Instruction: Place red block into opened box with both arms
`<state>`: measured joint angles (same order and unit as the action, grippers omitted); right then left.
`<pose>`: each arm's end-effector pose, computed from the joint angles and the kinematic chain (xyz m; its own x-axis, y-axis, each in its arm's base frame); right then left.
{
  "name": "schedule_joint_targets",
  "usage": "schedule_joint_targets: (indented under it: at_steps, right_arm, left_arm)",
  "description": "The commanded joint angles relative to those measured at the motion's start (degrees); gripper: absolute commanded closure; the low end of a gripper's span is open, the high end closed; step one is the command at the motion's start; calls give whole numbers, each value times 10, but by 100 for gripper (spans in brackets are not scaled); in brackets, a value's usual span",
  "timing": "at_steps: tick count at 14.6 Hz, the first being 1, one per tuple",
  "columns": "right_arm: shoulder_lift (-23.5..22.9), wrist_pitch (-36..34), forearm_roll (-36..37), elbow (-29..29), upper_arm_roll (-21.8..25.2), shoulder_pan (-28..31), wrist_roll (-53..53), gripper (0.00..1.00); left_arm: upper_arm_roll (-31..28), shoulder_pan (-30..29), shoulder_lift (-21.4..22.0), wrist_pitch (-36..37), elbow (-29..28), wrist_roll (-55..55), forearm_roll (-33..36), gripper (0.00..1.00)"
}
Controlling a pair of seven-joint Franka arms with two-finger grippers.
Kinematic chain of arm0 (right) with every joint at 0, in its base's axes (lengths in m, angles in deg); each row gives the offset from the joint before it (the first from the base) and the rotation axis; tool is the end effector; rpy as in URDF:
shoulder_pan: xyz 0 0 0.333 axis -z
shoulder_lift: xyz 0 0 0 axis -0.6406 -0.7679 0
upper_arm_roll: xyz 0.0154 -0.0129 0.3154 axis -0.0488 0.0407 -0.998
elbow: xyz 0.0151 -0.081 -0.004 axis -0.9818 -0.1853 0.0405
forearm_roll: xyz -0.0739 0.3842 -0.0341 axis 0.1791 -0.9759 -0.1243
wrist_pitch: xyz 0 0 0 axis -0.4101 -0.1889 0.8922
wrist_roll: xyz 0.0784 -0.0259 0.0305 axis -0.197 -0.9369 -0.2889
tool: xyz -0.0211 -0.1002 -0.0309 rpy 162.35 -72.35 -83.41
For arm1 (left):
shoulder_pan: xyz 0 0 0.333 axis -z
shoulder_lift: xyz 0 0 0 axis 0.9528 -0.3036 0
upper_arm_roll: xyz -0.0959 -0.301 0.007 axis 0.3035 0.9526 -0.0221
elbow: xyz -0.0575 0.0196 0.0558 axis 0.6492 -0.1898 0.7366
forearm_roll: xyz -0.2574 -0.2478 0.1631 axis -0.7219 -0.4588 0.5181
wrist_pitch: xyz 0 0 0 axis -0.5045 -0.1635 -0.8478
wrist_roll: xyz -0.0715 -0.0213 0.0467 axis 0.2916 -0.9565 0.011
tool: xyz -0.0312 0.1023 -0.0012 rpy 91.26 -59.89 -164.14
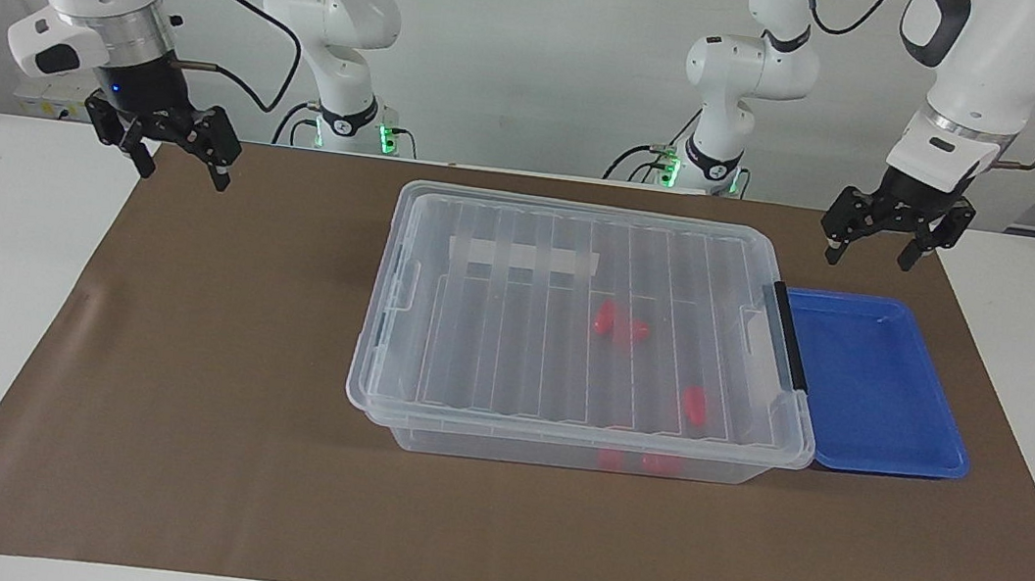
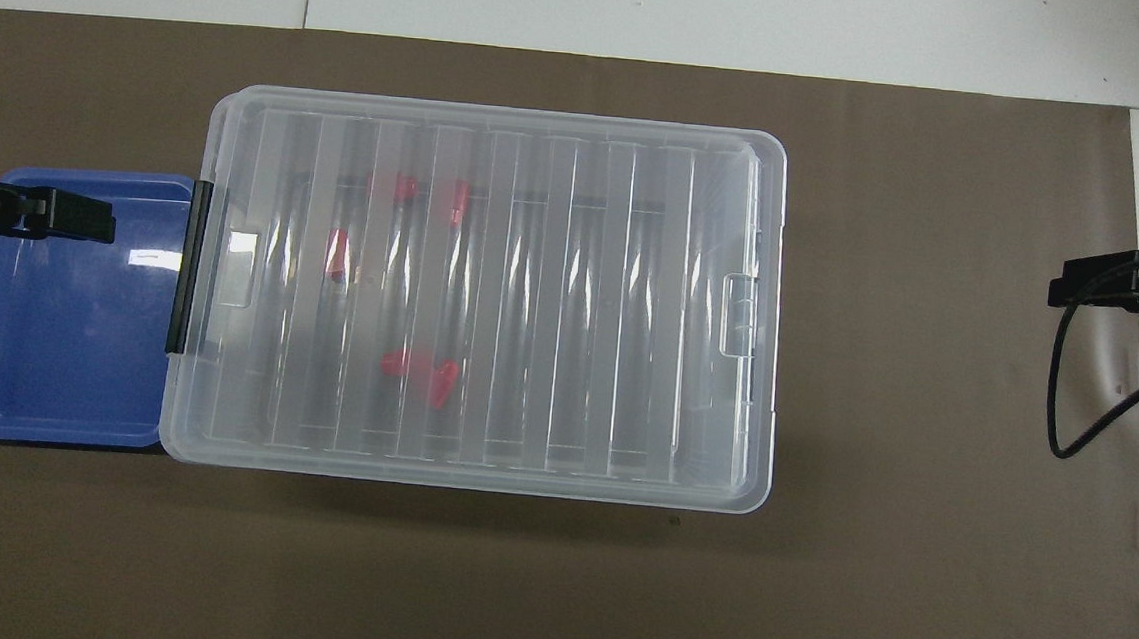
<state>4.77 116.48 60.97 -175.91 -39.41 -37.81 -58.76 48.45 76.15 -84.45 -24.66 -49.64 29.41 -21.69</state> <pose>0.5531 -0.0195 0.6378 0.9914 -0.1160 0.0609 -0.1151 -0.9932 -0.0178 0.5466 -0.0446 0.6191 0.9892 -0.0608 0.1335 -0.0588 -0.9981 -0.0194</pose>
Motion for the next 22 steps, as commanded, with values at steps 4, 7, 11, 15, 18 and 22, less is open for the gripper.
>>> schedule_joint_targets:
  at_steps: [4, 7, 11, 15, 18, 22]
  right_arm:
    - [-27, -81, 11, 55, -10, -3, 8, 0]
    - [-18, -90, 12, 39, -10, -3, 10, 0]
    - [-16, -83, 14, 32, -11, -3, 8, 0]
    - [-17, -69, 14, 32, -11, -3, 9, 0]
    - [-17, -67, 16, 31, -11, -3, 40, 0]
    - [-16, -67, 22, 30, -11, -3, 41, 0]
  left_arm:
    - [2, -3, 13, 5, -10, 1, -3, 0]
    - [2, -3, 13, 5, -10, 1, -3, 0]
    - [2, -3, 13, 5, -10, 1, -3, 0]
    - [2, -3, 13, 5, -10, 1, -3, 0]
    - [2, -3, 13, 5, -10, 1, -3, 0]
    - [2, -3, 13, 5, -10, 1, -3, 0]
